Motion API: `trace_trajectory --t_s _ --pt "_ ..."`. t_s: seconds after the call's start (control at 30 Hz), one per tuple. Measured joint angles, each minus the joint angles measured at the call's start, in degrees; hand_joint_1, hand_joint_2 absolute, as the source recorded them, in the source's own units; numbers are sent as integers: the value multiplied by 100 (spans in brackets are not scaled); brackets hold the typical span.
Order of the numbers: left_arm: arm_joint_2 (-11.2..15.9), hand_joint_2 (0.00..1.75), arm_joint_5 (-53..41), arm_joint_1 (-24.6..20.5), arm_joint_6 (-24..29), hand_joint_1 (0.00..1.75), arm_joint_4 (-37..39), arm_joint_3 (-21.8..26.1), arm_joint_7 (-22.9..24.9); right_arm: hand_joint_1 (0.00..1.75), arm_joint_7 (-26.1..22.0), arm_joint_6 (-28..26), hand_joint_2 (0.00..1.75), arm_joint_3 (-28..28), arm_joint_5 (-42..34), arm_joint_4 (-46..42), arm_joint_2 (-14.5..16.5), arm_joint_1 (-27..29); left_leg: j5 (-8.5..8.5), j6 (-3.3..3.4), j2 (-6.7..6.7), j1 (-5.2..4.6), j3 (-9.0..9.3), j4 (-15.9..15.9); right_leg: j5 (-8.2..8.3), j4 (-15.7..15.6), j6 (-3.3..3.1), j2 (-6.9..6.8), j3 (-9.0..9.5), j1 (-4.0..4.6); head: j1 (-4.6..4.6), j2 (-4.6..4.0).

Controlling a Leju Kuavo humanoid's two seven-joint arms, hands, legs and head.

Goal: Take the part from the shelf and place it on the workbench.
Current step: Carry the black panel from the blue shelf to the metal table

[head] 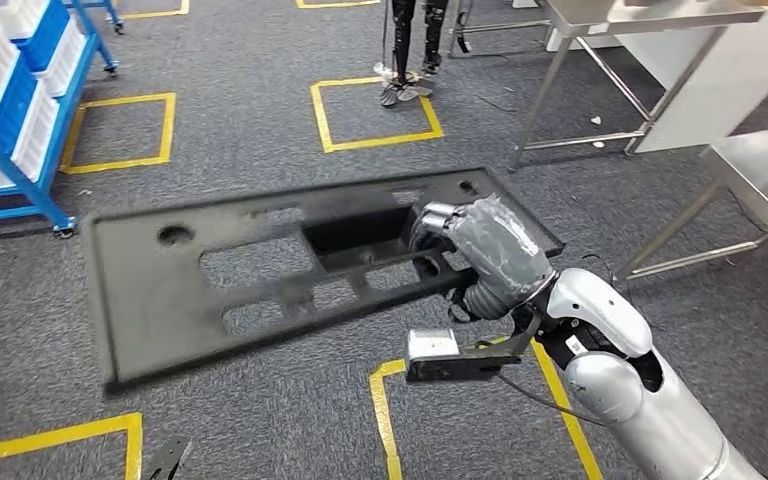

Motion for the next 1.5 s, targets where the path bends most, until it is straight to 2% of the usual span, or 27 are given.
trace_trajectory --t_s 0.03,0.1,0.17,0.23,0.27,0.33,0.37,0.43,0.47,0.5,0.53,0.6,0.67,0.73,0.77,0.83,0.9,0.97,1.0,1.03,1.1,1.17,1.27,1.33,1.4,1.43,1.5 --pt "11 175 58 -1 -108 0 5 36 33 175 348 -307 175 64 663 57 22 -44 -15 -14 54 0 20 0 225 -400 -16 -59 201 1 1 0" --pt "32 175 111 1 -268 0 28 101 27 175 811 -767 175 155 2137 202 78 -169 -41 -53 149 -7 57 -11 501 -1166 -84 -257 591 64 -1 -1" --pt "47 175 117 4 -324 0 68 142 0 175 933 -930 175 215 2969 317 108 -278 -61 -108 245 -11 84 -30 526 -1422 -155 -309 705 139 -1 -1" --pt "57 175 110 -12 -334 0 107 175 -24 175 959 -965 175 287 2986 387 116 -332 -96 -174 340 -6 122 -51 550 -1469 -214 -180 725 141 -2 0" --pt "65 175 105 -28 -335 0 122 186 -37 175 969 -972 175 317 2903 411 126 -349 -148 -197 304 -2 125 -7 565 -1516 -245 -128 762 125 -4 -1" --pt "84 175 89 -67 -339 0 155 210 -60 175 989 -982 175 377 2826 452 150 -403 -398 -218 64 8 -49 415 591 -1602 -310 -34 834 87 -13 -1" --pt "92 175 80 -76 -341 0 178 223 -67 175 1004 -986 175 406 2820 474 169 -428 -574 -218 -85 13 -235 804 588 -1606 -332 17 845 94 -15 -1" --pt "106 175 64 -69 -344 0 228 244 -70 175 1025 -984 175 464 2816 525 193 -444 -813 -231 -208 15 -644 1538 567 -1576 -360 149 843 103 -17 -1" --pt "112 175 63 -57 -344 0 250 249 -69 175 1027 -983 175 493 2816 549 200 -443 -780 -237 -220 16 -751 1671 551 -1549 -362 229 841 106 -18 -1" --pt "119 175 63 -49 -344 0 267 250 -69 175 1025 -983 175 523 2816 571 202 -443 -630 -240 -230 19 -751 1573 529 -1513 -356 309 840 104 -19 -1" --pt "127 175 62 -49 -344 0 279 251 -71 175 1024 -983 175 548 2816 588 202 -445 -393 -240 -265 25 -647 1264 497 -1465 -339 385 839 97 -18 -1" --pt "140 175 62 -57 -343 0 304 257 -77 175 1030 -984 175 581 2816 616 203 -455 -44 -239 -504 53 -365 554 416 -1328 -284 518 799 84 -16 0" --pt "145 175 55 -67 -343 0 336 271 -87 175 1051 -982 175 612 2817 641 208 -468 13 -220 -682 58 -244 265 380 -1230 -221 643 712 69 -18 0" --pt "148 175 40 -80 -347 0 358 281 -99 175 1071 -981 175 643 2817 668 206 -474 17 -171 -595 45 -243 245 398 -1222 -163 767 654 47 -20 -1" --pt "150 175 26 -90 -348 0 365 283 -105 175 1077 -980 175 649 2816 679 200 -475 28 -133 -530 49 -232 217 383 -1201 -137 734 633 47 -16 -1" --pt "153 175 4 -106 -352 0 375 297 -120 175 1088 -973 175 653 2815 698 188 -497 53 -62 -390 65 -203 151 208 -906 -84 450 479 59 9 -1" --pt "154 175 -8 -106 -353 0 386 320 -129 175 1104 -957 175 657 2807 716 191 -516 51 -24 -249 47 -187 127 -105 -222 -31 128 122 49 31 -1" --pt "154 175 -17 -104 -355 0 402 335 -128 175 1120 -931 175 661 2786 741 187 -511 31 -17 -105 36 -180 127 -217 279 -1 39 -170 23 32 0" --pt "154 175 -20 -106 -358 0 409 339 -127 175 1124 -919 175 661 2774 756 180 -508 18 -18 -38 35 -168 127 -112 230 2 23 -164 15 32 0" --pt "154 175 -21 -110 -361 0 414 341 -127 175 1129 -910 175 660 2764 768 173 -510 2 -25 24 34 -148 127 86 -54 -9 -8 -33 13 32 0" --pt "151 175 -21 -117 -368 0 420 343 -128 175 1134 -905 175 658 2753 779 158 -531 -35 -57 135 25 -90 117 453 -879 -75 -237 383 69 32 -1" --pt "149 175 -26 -122 -377 0 425 351 -125 175 1137 -902 175 656 2745 781 149 -567 -60 -108 240 12 -43 95 558 -1317 -157 -408 598 156 31 -1" --pt "143 175 -42 -143 -393 0 427 365 -119 175 1141 -893 175 653 2726 781 120 -588 -104 -198 368 9 45 53 564 -1415 -235 -255 651 174 30 -1" --pt "141 175 -50 -170 -403 0 427 368 -119 175 1142 -888 175 648 2718 777 104 -622 -261 -230 151 21 -28 289 580 -1518 -304 -130 744 130 24 -1" --pt "141 175 -60 -170 -410 0 427 372 -120 175 1157 -883 175 646 2712 777 99 -656 -564 -234 -137 34 -383 977 558 -1546 -372 -3 790 115 15 -1" --pt "141 175 -66 -156 -414 0 427 373 -119 175 1162 -877 175 646 2708 780 97 -658 -687 -240 -190 36 -600 1355 538 -1535 -390 74 797 122 14 -1" --pt "141 175 -77 -129 -420 0 427 374 -119 175 1164 -861 175 649 2701 783 98 -644 -643 -252 -217 36 -854 1678 488 -1488 -388 250 822 127 14 -1"
